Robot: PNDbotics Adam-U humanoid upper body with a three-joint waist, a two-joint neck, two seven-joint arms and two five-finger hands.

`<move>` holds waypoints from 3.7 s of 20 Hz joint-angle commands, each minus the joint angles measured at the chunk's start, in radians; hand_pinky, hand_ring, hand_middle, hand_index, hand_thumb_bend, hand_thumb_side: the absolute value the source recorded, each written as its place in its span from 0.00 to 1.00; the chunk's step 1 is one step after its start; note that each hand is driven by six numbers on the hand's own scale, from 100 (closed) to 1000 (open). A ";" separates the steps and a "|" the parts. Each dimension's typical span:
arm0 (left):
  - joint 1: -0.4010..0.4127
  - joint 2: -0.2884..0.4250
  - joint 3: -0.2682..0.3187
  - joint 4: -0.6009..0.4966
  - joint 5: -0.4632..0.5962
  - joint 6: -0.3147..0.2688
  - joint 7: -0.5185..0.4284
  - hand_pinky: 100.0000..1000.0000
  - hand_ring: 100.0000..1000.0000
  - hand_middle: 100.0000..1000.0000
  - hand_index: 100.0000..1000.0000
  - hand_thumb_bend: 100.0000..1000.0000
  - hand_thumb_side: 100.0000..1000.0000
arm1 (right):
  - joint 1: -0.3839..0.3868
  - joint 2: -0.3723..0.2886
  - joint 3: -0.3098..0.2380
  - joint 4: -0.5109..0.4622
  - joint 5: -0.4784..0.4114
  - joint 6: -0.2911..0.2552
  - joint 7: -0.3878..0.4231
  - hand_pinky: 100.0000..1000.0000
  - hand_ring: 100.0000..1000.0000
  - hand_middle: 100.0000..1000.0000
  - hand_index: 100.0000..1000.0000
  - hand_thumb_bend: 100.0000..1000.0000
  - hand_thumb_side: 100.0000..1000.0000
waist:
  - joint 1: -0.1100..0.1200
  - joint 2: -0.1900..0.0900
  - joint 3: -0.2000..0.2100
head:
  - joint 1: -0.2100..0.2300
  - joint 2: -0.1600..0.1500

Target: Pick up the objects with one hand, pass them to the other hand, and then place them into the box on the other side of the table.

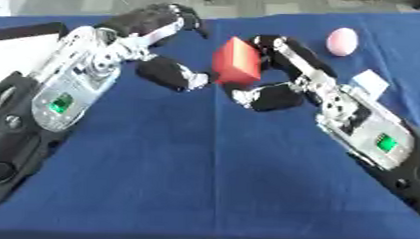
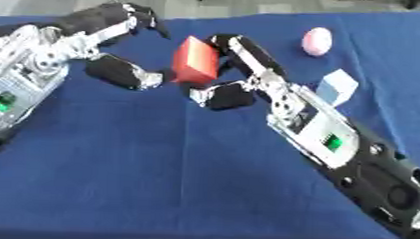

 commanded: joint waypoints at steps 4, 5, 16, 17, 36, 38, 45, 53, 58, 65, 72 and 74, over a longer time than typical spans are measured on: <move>-0.026 0.006 0.002 -0.038 0.023 -0.017 -0.035 0.79 0.87 0.79 0.82 0.52 0.58 | -0.013 -0.020 -0.004 -0.023 0.008 0.002 0.002 0.60 0.72 0.57 0.52 0.19 0.00 | -0.005 -0.010 -0.001 | -0.007 -0.002; -0.027 0.007 0.001 -0.043 0.024 -0.020 -0.042 0.79 0.87 0.79 0.83 0.54 0.58 | -0.013 -0.020 -0.004 -0.024 0.008 0.002 0.003 0.60 0.72 0.57 0.52 0.19 0.00 | -0.005 -0.010 0.000 | -0.006 -0.002; -0.026 -0.001 0.003 -0.052 -0.004 -0.025 -0.052 0.78 0.86 0.79 0.83 0.58 0.54 | -0.017 -0.023 0.008 -0.036 0.015 0.005 0.015 0.60 0.72 0.57 0.51 0.20 0.00 | -0.007 -0.009 -0.001 | 0.011 -0.002; -0.025 -0.003 0.003 -0.047 -0.010 -0.024 -0.047 0.78 0.86 0.79 0.83 0.59 0.54 | -0.018 -0.022 0.010 -0.037 0.016 0.005 0.018 0.60 0.72 0.57 0.51 0.20 0.00 | -0.006 -0.009 -0.002 | 0.012 -0.002; -0.021 -0.020 -0.004 -0.019 -0.035 -0.014 -0.024 0.78 0.86 0.78 0.82 0.55 0.54 | -0.019 -0.021 0.017 -0.045 0.022 0.009 0.025 0.60 0.72 0.57 0.51 0.21 0.00 | -0.007 -0.007 -0.004 | 0.019 -0.002; -0.020 -0.022 -0.005 -0.017 -0.031 -0.017 -0.027 0.78 0.86 0.78 0.82 0.54 0.55 | -0.020 -0.020 0.018 -0.045 0.023 0.009 0.027 0.60 0.72 0.57 0.51 0.21 0.00 | -0.007 -0.007 -0.005 | 0.019 -0.002; -0.021 -0.028 -0.009 -0.011 -0.022 -0.022 -0.031 0.78 0.86 0.78 0.82 0.53 0.54 | -0.020 -0.020 0.020 -0.046 0.024 0.008 0.031 0.60 0.72 0.57 0.51 0.21 0.00 | -0.007 -0.006 -0.005 | 0.019 -0.002; -0.023 -0.039 -0.011 0.011 -0.032 -0.026 -0.019 0.78 0.86 0.77 0.82 0.46 0.51 | -0.021 -0.023 0.022 -0.053 0.027 0.006 0.032 0.60 0.72 0.57 0.51 0.14 0.00 | -0.006 -0.005 -0.010 | 0.023 -0.002; -0.022 -0.046 -0.009 0.028 -0.040 -0.028 -0.003 0.78 0.85 0.77 0.81 0.42 0.50 | -0.022 -0.025 0.023 -0.059 0.028 0.005 0.032 0.60 0.72 0.57 0.51 0.13 0.00 | -0.006 -0.006 -0.012 | 0.025 -0.002; -0.021 -0.054 -0.010 0.039 -0.026 -0.027 0.023 0.77 0.85 0.75 0.80 0.36 0.49 | -0.020 -0.024 0.026 -0.060 0.031 0.007 0.037 0.60 0.72 0.57 0.51 0.13 0.00 | -0.006 -0.005 -0.012 | 0.027 -0.002; -0.021 -0.055 -0.011 0.029 0.003 -0.017 0.049 0.76 0.83 0.72 0.74 0.23 0.45 | -0.018 -0.025 0.028 -0.061 0.033 0.013 0.042 0.60 0.72 0.57 0.51 0.13 0.00 | -0.006 -0.004 -0.012 | 0.028 -0.002; -0.021 -0.055 -0.013 0.026 0.012 -0.014 0.050 0.75 0.81 0.70 0.72 0.17 0.41 | -0.018 -0.026 0.028 -0.062 0.034 0.014 0.042 0.60 0.72 0.57 0.51 0.13 0.00 | -0.005 -0.004 -0.011 | 0.028 -0.002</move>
